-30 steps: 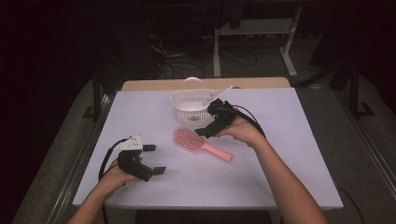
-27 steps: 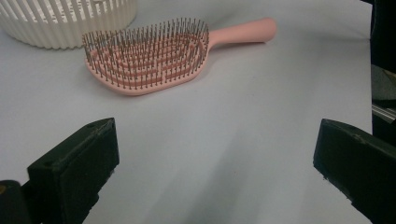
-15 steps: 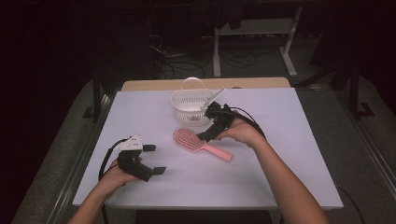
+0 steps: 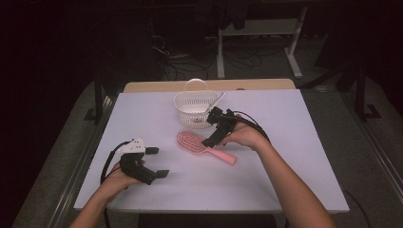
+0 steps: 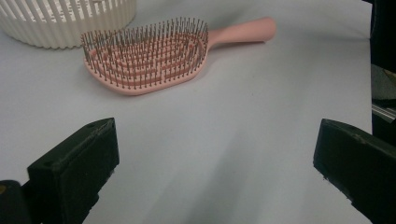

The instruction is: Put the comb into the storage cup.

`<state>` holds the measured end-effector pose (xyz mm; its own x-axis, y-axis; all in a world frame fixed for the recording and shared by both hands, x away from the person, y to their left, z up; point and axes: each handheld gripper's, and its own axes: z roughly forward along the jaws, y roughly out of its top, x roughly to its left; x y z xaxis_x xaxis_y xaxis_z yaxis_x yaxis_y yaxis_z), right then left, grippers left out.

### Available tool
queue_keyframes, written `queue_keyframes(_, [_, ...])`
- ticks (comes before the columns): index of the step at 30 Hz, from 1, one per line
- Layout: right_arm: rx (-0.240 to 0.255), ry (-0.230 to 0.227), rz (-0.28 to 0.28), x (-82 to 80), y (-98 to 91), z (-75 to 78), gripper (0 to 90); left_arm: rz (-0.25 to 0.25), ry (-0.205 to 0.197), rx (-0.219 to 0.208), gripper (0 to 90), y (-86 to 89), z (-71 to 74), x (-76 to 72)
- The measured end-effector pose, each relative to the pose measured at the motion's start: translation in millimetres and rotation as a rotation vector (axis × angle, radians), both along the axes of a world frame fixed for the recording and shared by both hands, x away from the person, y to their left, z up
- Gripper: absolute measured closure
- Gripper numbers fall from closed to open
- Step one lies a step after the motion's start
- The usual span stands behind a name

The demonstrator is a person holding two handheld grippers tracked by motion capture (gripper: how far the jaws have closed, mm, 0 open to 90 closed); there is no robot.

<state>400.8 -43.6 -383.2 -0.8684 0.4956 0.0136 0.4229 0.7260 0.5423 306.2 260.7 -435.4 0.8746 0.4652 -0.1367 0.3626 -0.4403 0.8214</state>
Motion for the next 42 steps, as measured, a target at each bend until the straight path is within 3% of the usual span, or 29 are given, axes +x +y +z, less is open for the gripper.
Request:
queue_keyframes(18, [-0.111,0.056,0.027,1.4,9.4,-15.6,0.4,-0.002,-0.001,0.000,0.2,0.5,-0.1,-0.1])
queue_keyframes(42, [-0.170,0.093,0.040,3.4,19.5,-29.4,3.0,-0.005,-0.002,0.005,0.2,0.4,-0.3,-0.5])
